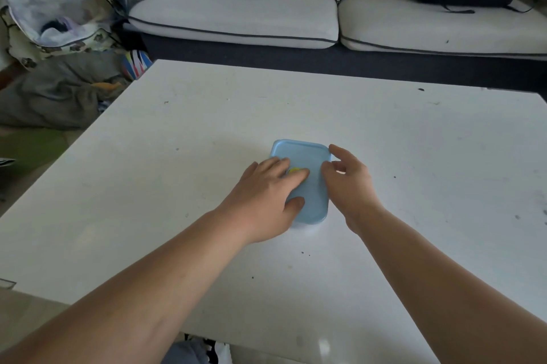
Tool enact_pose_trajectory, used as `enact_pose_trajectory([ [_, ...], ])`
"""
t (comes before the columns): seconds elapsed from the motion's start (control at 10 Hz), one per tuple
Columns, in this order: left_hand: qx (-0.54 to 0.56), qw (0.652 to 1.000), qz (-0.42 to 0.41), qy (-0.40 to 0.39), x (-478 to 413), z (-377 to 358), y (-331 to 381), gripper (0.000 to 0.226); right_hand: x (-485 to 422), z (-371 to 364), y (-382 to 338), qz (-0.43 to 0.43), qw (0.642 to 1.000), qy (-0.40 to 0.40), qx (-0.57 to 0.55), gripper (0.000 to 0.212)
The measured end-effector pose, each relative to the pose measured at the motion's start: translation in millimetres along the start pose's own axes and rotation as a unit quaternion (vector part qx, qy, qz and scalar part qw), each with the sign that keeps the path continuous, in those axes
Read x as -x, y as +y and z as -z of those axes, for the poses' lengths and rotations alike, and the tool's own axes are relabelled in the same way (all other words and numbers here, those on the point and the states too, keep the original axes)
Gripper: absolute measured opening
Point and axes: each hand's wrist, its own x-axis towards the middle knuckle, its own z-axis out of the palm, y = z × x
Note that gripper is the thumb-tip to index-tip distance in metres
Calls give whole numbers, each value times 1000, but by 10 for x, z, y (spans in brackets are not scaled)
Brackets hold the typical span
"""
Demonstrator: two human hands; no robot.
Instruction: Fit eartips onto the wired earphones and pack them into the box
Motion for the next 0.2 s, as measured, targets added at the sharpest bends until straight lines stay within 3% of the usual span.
enact_pose_trajectory([
  [0.1, 5, 998, -26, 54, -22, -6, -33, 34, 4, 13, -5, 11, 1000, 6, -1, 46],
  [0.2, 19, 998, -8, 58, -11, 7, -20, 32, 12, 44, -28, -6, 999, 31, 8, 48],
])
